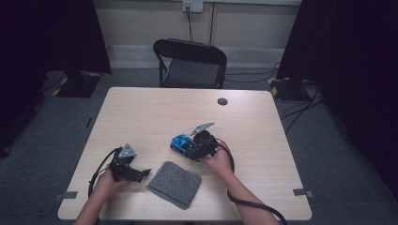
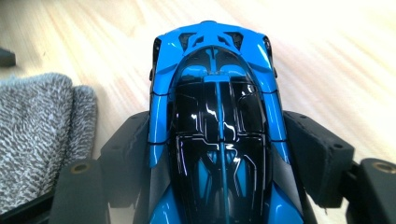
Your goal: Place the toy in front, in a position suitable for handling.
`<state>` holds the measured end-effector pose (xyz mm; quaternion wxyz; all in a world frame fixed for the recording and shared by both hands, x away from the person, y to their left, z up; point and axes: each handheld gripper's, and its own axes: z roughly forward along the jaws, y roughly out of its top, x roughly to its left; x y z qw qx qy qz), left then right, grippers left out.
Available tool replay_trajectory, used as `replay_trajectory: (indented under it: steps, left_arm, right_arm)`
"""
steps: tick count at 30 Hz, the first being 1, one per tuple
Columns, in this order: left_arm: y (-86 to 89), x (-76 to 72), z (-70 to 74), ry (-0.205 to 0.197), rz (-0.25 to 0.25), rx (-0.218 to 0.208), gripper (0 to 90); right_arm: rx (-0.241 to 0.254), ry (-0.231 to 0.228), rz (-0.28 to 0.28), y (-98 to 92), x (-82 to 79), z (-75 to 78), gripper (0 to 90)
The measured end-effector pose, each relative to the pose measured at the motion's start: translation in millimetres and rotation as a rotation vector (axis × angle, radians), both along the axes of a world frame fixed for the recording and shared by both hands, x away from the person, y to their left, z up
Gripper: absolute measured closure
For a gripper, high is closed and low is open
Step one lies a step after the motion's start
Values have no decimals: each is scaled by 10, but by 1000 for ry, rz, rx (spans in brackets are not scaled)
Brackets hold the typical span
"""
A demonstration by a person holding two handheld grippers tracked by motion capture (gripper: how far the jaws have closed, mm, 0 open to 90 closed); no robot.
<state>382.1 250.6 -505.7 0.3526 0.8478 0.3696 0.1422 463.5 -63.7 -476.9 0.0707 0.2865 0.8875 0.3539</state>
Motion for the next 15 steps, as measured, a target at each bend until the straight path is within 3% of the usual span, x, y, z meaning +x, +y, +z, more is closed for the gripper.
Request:
replay_trajectory:
  steps: [8,15]
  left_arm:
    - [1,0,1,0,-1,1,0]
    - [0,0,0,0,0,0,0]
  right_arm:
    - [4,-18,-58,-228,122,95,275]
    - [-16,-26,-105,-497,266,35,274]
